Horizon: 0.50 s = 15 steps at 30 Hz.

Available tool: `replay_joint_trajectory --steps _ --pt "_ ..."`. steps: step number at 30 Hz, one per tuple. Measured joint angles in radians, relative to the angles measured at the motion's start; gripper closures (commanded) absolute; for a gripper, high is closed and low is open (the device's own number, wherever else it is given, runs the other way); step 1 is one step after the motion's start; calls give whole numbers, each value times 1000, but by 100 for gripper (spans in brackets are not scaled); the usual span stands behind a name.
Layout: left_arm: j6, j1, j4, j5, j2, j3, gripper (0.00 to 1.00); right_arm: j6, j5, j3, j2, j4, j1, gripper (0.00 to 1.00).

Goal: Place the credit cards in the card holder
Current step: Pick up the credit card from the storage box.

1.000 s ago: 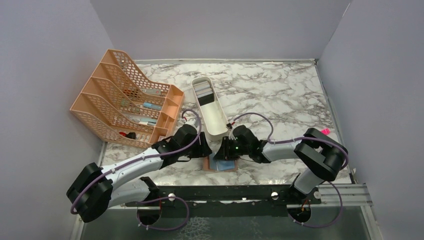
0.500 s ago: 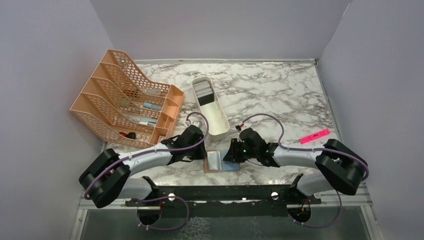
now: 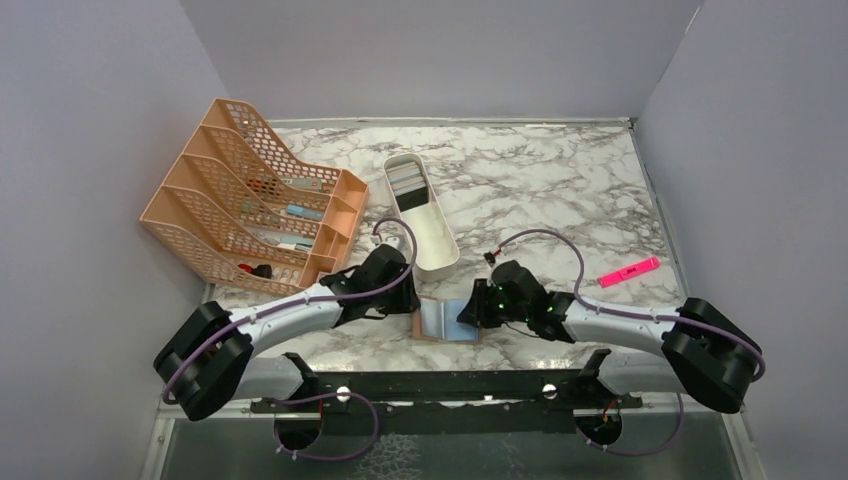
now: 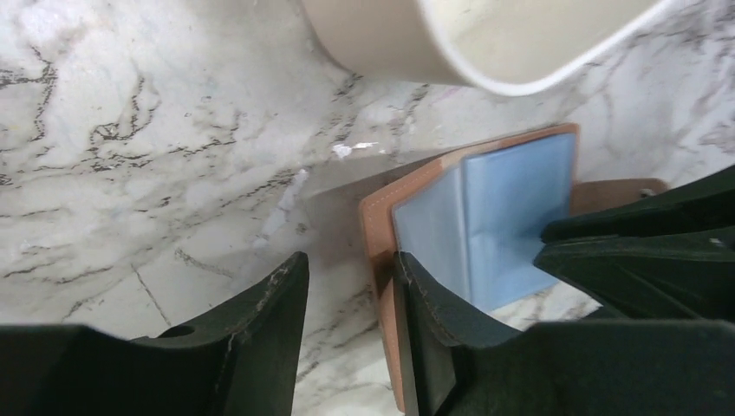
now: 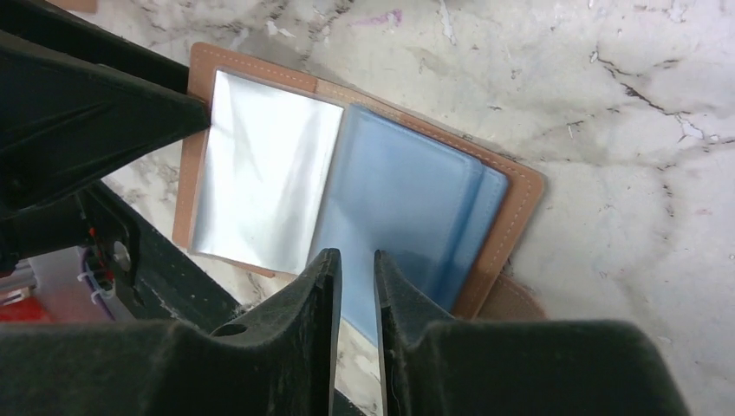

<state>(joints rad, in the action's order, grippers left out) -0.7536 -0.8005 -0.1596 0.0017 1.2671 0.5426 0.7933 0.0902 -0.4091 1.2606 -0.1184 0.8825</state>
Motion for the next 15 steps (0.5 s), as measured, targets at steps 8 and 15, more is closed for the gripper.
replay_joint_trajectory --steps 8,15 --pt "45 0 -95 -26 -97 166 45 -10 0 2 -99 27 0 74" --pt "184 1 -229 -125 -53 381 44 -21 39 0 -87 3 0 73"
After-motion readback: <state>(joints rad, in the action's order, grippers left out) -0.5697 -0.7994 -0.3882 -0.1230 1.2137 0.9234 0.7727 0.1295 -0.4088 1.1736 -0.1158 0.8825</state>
